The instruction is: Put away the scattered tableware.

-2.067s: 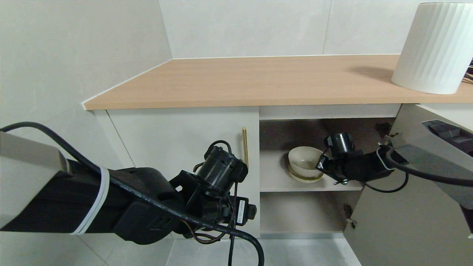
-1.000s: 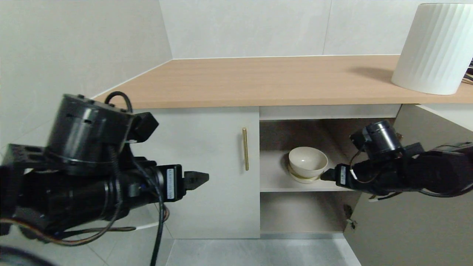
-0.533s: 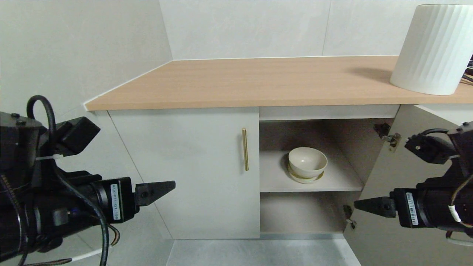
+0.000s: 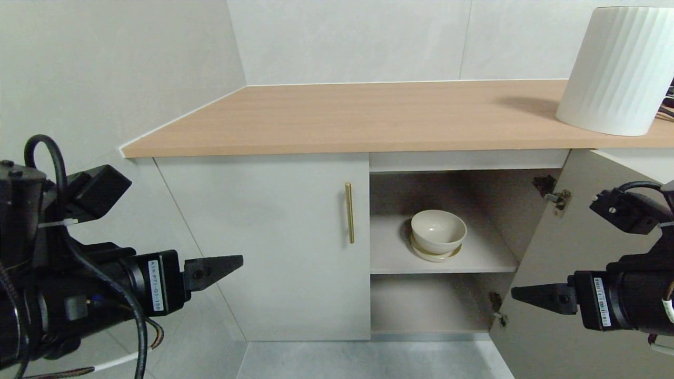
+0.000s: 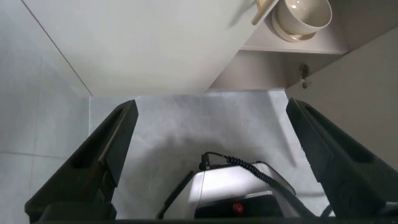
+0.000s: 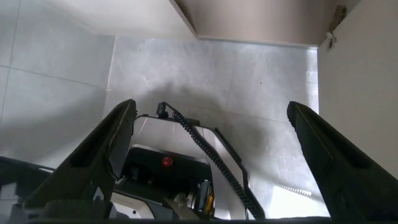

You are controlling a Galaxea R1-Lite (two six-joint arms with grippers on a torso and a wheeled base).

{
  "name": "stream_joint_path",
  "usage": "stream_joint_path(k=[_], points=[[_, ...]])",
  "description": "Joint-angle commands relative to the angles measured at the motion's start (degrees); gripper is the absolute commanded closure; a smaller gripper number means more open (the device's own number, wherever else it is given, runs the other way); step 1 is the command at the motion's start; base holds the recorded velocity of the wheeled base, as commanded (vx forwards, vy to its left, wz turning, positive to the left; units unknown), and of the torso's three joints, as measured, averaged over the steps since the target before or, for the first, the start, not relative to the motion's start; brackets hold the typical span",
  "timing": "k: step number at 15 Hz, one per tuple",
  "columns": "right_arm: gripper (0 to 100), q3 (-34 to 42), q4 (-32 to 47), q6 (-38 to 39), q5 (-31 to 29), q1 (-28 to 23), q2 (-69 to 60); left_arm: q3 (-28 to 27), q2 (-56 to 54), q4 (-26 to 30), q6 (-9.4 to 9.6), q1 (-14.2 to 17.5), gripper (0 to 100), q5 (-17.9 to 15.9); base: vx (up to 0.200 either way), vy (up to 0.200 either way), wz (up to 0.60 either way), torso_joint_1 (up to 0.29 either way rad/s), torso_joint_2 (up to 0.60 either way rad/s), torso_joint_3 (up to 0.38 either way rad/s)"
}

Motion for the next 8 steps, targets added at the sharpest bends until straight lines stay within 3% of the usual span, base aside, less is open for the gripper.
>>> stream_joint_path(k=[1,8], points=[[0,0.0,0.4,0.0,0.0,0.2,0.0,0.0,0.0,0.0,-0.01,0.1,0,0.1,-0.200,0.000,0.00,0.002,0.00,0.002],[0,-0.2,1.9,-0.2,-0.7,0.3,-0.7,0.2,-0.1,0.1,0.08,0.1,0,0.0,-0.200,0.000,0.00,0.006,0.00,-0.002]])
